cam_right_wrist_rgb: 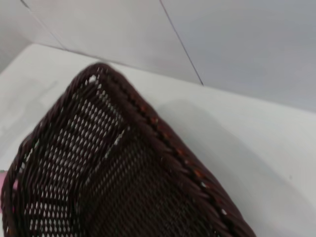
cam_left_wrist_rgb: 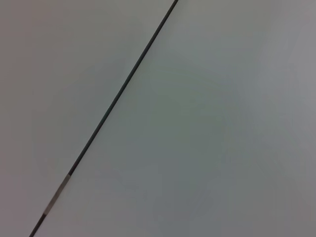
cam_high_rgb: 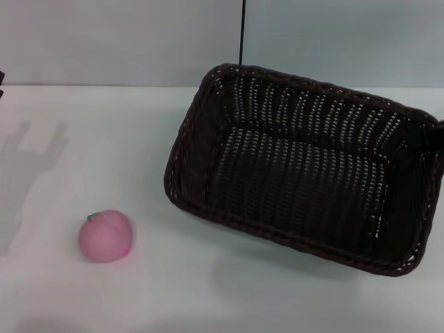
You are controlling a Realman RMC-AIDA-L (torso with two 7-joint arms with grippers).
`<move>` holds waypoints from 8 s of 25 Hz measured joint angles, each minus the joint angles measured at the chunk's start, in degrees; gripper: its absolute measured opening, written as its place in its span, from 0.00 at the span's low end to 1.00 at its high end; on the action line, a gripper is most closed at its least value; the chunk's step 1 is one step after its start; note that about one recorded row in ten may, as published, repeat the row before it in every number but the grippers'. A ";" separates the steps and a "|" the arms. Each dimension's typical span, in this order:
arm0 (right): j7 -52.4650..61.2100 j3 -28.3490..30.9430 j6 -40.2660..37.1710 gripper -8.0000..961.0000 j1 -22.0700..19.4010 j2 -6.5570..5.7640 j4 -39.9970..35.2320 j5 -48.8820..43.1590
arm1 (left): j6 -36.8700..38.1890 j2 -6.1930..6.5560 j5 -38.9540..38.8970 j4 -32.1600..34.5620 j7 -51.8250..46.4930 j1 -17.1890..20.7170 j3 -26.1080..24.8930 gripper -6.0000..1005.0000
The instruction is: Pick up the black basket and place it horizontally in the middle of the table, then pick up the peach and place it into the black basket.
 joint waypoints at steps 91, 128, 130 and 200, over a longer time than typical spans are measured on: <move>-43.63 12.14 26.61 0.52 -6.45 3.72 23.22 36.77 | 0.52 0.38 0.50 1.83 -3.58 -0.84 6.58 0.82; -52.61 20.28 31.09 0.52 -19.01 6.72 36.95 68.63 | -1.04 0.99 37.07 18.32 -5.90 4.77 16.17 0.79; -52.93 20.23 31.94 0.52 -18.95 6.71 36.98 68.63 | -1.11 0.97 37.08 18.32 -5.86 4.58 16.27 0.73; -54.24 18.54 31.84 0.52 -18.06 7.67 41.52 68.53 | 8.99 -0.20 6.00 -10.04 21.82 4.62 -21.85 0.86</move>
